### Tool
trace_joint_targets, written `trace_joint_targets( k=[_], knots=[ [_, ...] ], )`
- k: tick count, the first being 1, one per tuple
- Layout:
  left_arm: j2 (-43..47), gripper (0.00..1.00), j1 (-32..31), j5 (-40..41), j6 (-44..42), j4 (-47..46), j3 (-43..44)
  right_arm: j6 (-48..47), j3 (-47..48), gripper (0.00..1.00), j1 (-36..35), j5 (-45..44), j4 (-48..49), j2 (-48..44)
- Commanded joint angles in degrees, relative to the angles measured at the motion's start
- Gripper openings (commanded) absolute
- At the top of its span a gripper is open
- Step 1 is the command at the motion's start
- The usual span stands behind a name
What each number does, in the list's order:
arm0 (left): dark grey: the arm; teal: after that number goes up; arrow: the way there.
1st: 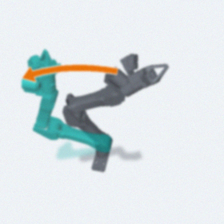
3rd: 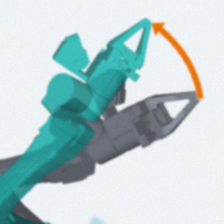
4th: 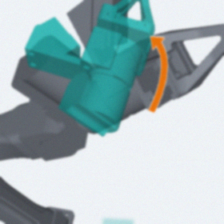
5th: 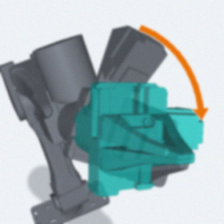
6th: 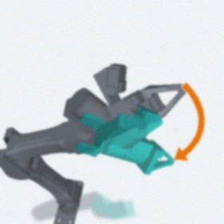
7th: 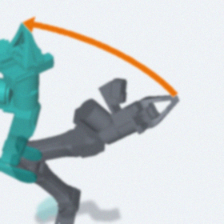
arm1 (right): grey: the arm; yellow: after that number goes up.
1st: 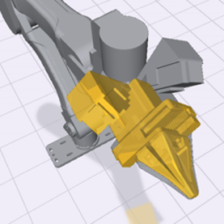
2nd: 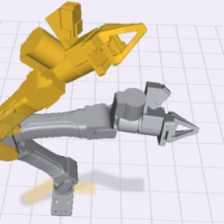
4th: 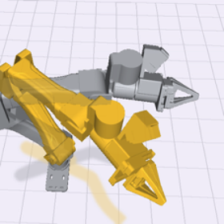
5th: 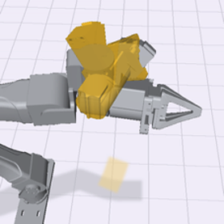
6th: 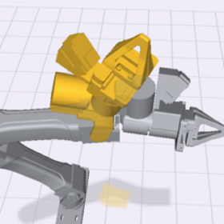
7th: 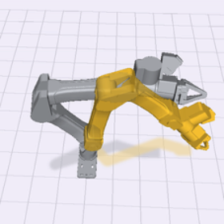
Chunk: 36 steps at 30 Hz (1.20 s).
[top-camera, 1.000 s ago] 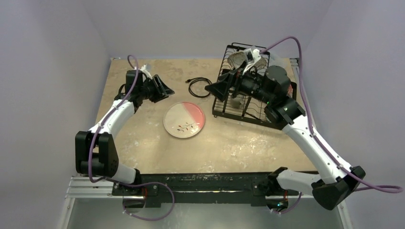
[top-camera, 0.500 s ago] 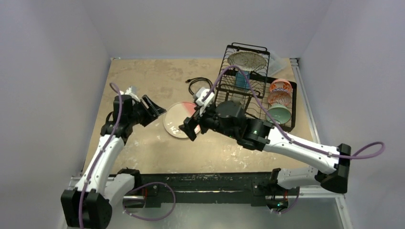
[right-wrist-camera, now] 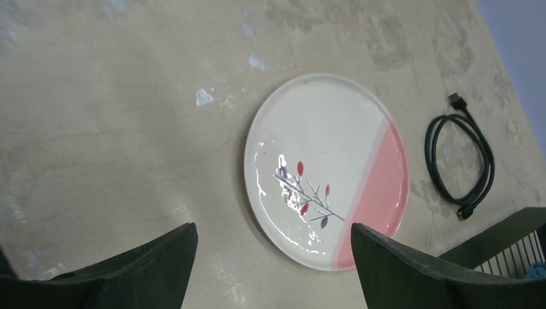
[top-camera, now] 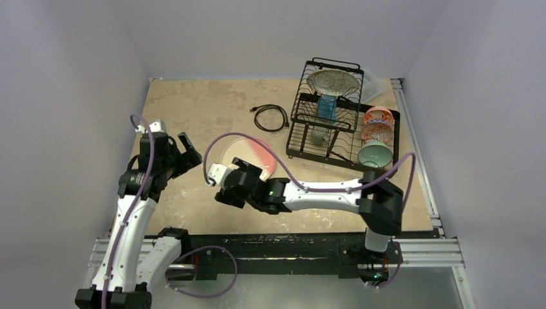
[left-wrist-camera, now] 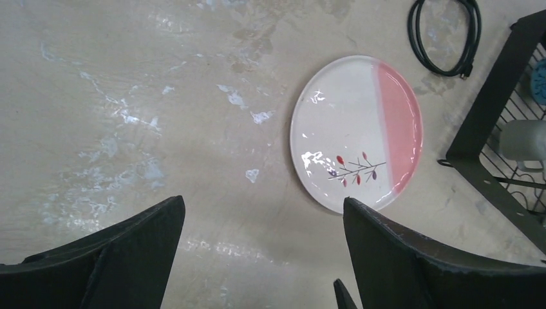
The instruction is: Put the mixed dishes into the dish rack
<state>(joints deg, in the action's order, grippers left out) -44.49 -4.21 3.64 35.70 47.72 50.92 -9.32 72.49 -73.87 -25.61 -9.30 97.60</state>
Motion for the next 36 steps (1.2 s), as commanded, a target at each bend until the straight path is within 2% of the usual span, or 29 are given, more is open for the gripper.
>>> trace_joint_targets(
  k=[1,6,9,14,22,34,36],
  knots=[
    [-6.15,0.94,0.34,3.43,-5.74,0.85,6.00,-4.62,2.65,0.86,0.59,-5.40,4.18,5.42],
    [-8.92,1.00,0.34,0.93,-10.86,-3.68,8.98,-4.49,2.29,0.79,1.35,-1.04,8.84,10.67],
    [-9.76,1.00,0.34,4.20,-12.72,-4.26,9.36,-3.31,2.10,0.72,2.10,-0.67,12.12,13.14],
    [-8.76,1.00,0.47,6.81,-15.80,-7.27,5.09,-1.93,-1.51,0.69,4.39,2.83,17.01,12.77],
    [-11.07,1.00,1.02,12.51,-13.91,-5.15,5.63,-0.83,-3.64,0.63,10.08,11.40,18.64,14.09],
    [-15.58,1.00,2.52,8.43,-12.50,-4.72,6.48,-2.02,-5.48,0.58,10.14,14.15,20.55,16.29],
    [-16.15,1.00,2.62,7.79,-12.50,-4.68,6.56,-1.95,-5.12,0.54,10.14,14.86,20.58,17.22]
  ],
)
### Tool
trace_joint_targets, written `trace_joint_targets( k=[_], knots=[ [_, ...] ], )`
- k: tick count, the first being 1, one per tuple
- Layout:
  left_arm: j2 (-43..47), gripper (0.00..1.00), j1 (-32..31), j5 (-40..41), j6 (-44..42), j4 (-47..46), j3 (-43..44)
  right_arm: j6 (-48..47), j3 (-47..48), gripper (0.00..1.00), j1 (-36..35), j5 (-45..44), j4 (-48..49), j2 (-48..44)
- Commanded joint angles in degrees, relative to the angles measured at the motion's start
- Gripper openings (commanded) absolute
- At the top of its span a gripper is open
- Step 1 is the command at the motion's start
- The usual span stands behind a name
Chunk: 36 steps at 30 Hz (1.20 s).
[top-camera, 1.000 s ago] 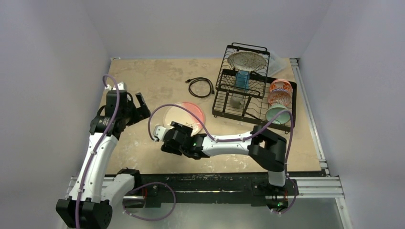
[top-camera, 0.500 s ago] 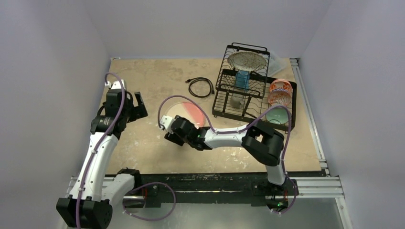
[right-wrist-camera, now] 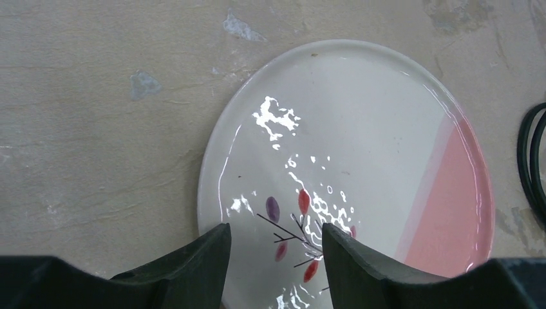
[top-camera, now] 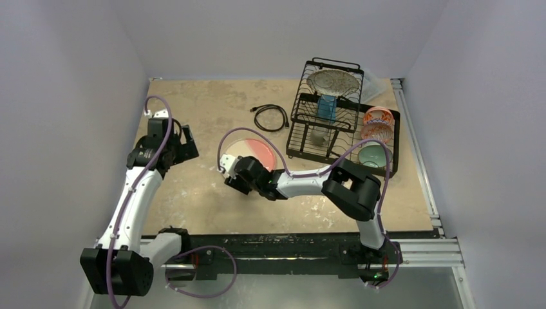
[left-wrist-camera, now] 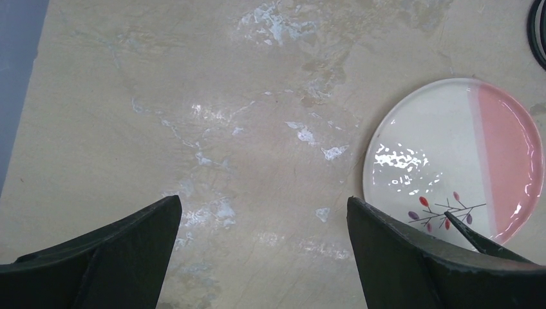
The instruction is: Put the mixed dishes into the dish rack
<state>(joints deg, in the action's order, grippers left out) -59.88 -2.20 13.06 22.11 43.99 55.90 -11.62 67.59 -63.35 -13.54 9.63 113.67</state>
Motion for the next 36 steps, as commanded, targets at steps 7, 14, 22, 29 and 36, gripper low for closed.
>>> trace_joint_targets(
  k=[7,14,22,29,36],
  knots=[
    [-2.40,0.99,0.66,-3.39,0.94,-0.83,1.67,1.35,0.04,0.54,-0.46,3.41,0.77,-0.12],
    [-3.12,0.98,0.70,-5.01,0.42,-0.96,1.67,2.40,1.05,0.55,-0.48,3.56,-1.63,-5.05],
    [-3.77,0.98,0.66,-7.00,0.05,-1.18,1.55,4.99,0.19,0.51,-0.45,6.65,0.40,-1.79],
    [-5.52,0.98,0.68,-10.58,-0.14,-1.55,1.64,3.52,-0.46,0.40,-1.12,2.97,0.20,0.41],
    [-8.11,0.97,0.67,-16.63,0.17,-2.28,1.77,1.69,-1.79,0.33,-2.85,0.58,1.71,2.15]
  ],
)
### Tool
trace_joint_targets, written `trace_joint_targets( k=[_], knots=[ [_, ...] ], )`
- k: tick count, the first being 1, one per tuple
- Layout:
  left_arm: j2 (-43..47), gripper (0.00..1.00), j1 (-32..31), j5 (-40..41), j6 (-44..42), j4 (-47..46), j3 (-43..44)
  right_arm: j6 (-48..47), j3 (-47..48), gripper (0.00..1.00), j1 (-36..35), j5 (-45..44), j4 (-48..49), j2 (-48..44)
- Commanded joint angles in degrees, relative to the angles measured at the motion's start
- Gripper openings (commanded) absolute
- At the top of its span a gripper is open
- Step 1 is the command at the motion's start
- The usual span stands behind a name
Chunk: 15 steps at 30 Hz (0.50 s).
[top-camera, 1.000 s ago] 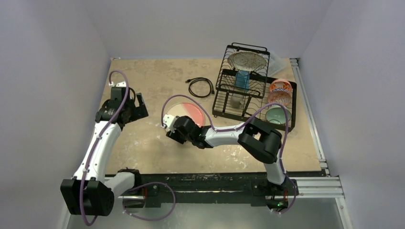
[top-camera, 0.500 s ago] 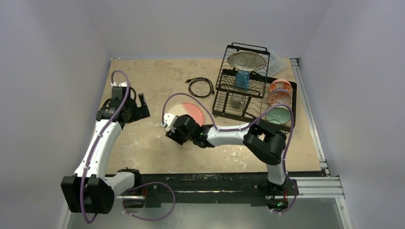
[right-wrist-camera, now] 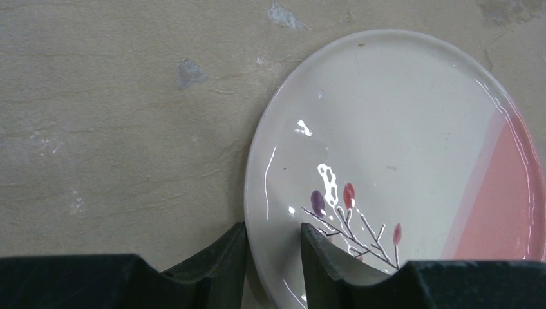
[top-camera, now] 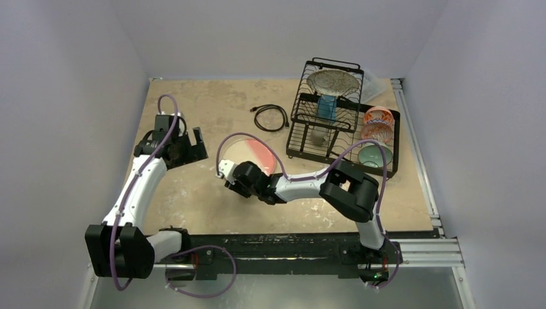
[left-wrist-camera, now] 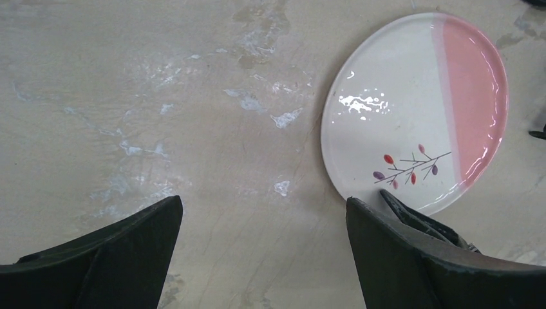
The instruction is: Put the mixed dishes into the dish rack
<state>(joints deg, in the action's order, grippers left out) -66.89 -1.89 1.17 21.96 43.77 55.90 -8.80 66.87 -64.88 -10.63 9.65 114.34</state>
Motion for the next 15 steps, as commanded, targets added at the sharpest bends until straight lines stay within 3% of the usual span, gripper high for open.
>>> trace_joint_targets(
  k=[1,3,6,15],
  knots=[
    [-1.47,0.96,0.39,-5.55,0.36,-2.19,1.76,-1.10,-1.11,0.29,-1.44,-2.59,1.80,1.69],
    [-2.24,0.95,0.39,-7.16,0.29,-2.42,1.76,-0.73,-1.59,0.21,-1.56,-2.88,2.64,1.42],
    [-3.44,0.94,0.39,-9.19,0.28,-2.55,1.95,0.10,-2.80,0.00,-1.56,-2.92,4.20,-0.61],
    [-7.23,0.92,0.37,-21.31,3.15,-5.63,0.65,1.51,-4.89,0.00,-1.56,1.37,8.13,-7.99]
  ],
)
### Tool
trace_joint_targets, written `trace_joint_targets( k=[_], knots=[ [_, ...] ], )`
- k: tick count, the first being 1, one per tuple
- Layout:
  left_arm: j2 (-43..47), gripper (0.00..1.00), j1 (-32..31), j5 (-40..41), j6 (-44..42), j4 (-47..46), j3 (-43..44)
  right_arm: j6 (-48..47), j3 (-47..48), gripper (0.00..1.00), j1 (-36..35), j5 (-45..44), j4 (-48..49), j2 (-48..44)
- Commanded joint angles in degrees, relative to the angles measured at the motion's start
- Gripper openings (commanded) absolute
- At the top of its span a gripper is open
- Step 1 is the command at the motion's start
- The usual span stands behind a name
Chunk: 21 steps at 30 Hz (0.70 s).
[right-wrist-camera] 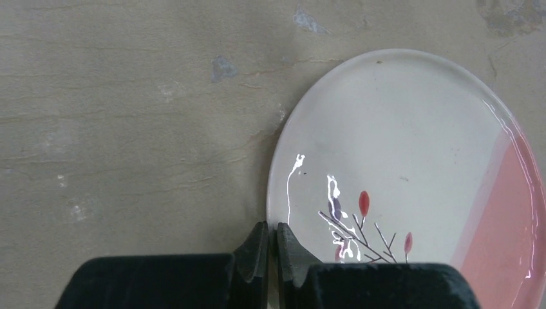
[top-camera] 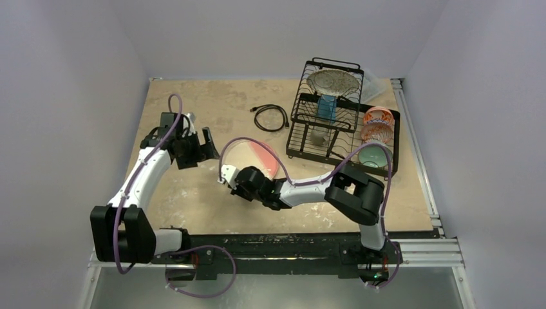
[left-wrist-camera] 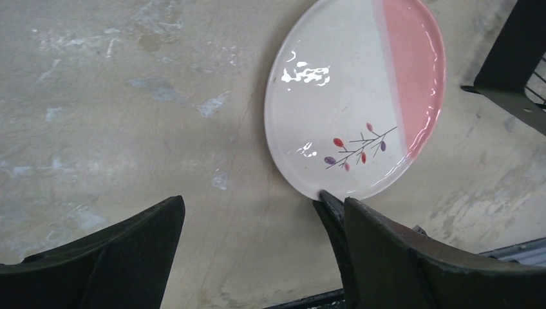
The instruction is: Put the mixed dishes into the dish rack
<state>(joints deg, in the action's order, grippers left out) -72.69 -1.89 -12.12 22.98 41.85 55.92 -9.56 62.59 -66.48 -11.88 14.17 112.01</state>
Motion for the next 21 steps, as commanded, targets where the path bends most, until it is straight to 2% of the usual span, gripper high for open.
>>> trace_joint_targets(
  k=[1,14,21],
  knots=[
    [-2.12,0.92,0.35,-9.27,2.60,-4.37,0.33,2.59,-1.07,0.00,0.03,3.30,4.37,-6.69],
    [-10.49,0.79,0.48,-25.34,9.42,-12.54,-3.48,7.10,-4.88,0.00,0.03,5.56,10.90,-11.10],
    [-11.35,0.76,0.48,-22.32,9.83,-11.34,-3.45,7.72,-4.74,0.00,0.05,5.57,11.73,-10.92]
  ],
)
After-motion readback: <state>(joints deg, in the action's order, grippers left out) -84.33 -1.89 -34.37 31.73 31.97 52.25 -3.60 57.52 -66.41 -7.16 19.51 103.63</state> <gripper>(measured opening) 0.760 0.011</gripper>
